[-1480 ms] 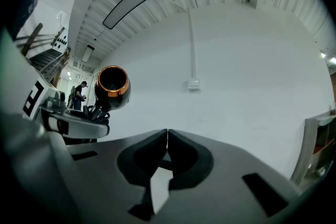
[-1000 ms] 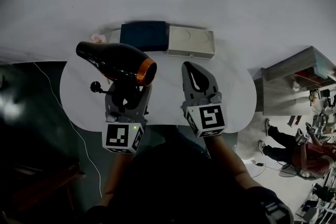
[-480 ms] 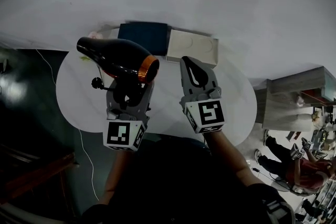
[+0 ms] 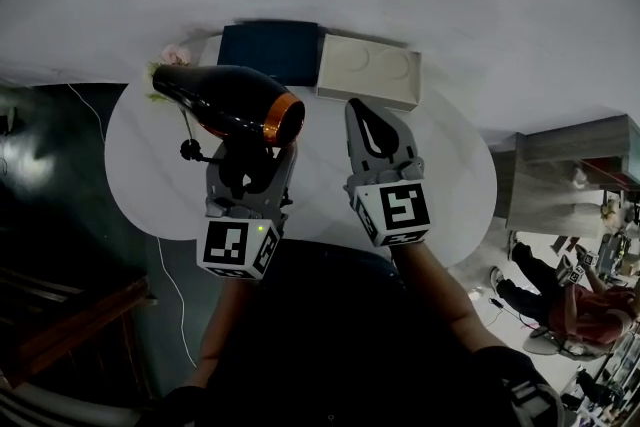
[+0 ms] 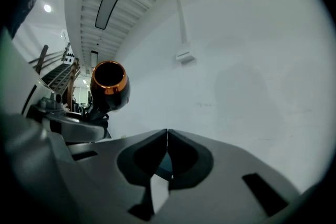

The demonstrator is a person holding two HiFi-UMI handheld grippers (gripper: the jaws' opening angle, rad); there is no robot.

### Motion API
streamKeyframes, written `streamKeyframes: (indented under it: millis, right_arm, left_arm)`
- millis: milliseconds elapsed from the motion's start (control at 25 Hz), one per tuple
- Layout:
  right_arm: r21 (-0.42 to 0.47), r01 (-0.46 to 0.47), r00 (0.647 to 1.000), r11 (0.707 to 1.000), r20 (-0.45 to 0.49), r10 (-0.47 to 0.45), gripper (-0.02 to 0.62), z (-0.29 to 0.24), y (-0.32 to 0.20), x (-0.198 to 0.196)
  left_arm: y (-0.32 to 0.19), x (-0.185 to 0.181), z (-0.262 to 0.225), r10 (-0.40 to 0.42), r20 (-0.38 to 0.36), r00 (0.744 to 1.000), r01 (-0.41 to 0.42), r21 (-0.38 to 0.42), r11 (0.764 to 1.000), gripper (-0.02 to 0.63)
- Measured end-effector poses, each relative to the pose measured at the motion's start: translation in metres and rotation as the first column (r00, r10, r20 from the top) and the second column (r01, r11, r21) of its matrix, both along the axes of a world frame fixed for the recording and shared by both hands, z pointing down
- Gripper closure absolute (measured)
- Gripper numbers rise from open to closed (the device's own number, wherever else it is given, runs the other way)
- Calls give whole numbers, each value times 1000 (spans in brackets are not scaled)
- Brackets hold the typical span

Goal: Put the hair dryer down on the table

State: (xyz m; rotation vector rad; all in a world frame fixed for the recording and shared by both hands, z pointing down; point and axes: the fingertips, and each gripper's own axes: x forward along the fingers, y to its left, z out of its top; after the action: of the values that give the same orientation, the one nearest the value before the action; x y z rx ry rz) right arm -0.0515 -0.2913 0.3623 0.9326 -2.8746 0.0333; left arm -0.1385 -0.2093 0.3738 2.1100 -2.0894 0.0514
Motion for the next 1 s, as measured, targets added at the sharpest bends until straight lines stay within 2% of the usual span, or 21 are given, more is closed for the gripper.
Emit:
streamKeyframes:
  millis: [200, 400, 560, 760, 1000]
  right_arm:
    - [1, -50, 998, 999, -37, 50, 583, 15, 4, 5]
    - [-35, -99, 992, 994, -76, 96, 581, 32, 3, 8]
    - [-57, -132, 987, 990, -100, 126, 581, 45, 5, 11]
    - [-76, -160, 980, 984, -132, 149, 583, 59, 11, 10]
    - [-84, -194, 971, 977, -156, 180, 583, 67, 12, 18]
  left_arm:
    - [-2, -2, 19, 37, -67, 997, -40, -34, 999, 310]
    - [-6, -4, 45, 82, -66, 994, -88, -100, 991, 310]
    - [-4, -1, 66, 111, -94, 989, -124, -152, 981, 310]
    - [0, -5, 94, 125, -120, 985, -148, -209, 967, 310]
    - [-2, -5, 120, 118, -188, 975, -166, -263, 950, 310]
